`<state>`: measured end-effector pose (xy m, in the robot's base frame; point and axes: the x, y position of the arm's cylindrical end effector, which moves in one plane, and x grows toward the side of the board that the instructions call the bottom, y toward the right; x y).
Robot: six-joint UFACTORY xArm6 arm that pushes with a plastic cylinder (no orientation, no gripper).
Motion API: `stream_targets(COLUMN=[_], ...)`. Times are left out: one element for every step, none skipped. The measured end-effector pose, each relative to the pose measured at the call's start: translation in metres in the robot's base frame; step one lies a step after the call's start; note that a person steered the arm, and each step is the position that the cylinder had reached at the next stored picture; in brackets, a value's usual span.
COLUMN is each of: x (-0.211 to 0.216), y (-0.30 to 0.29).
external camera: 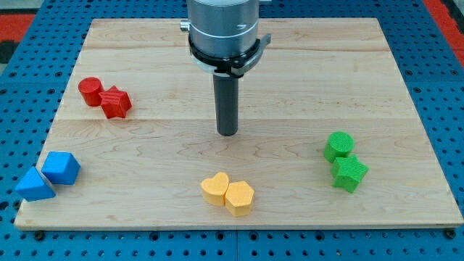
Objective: Push the blue cube towards the upwards
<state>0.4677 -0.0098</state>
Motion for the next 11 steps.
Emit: stream_targets(x=[-0.008,0.017,0.064,0.098,0.15,0.151,0.15,0.144,0.138,0.121,0.103], y=[-0.047,-0.06,-0.116,-0.167,-0.165,-0.168,-0.274,-0.294,-0.295,-0.295,-0.276])
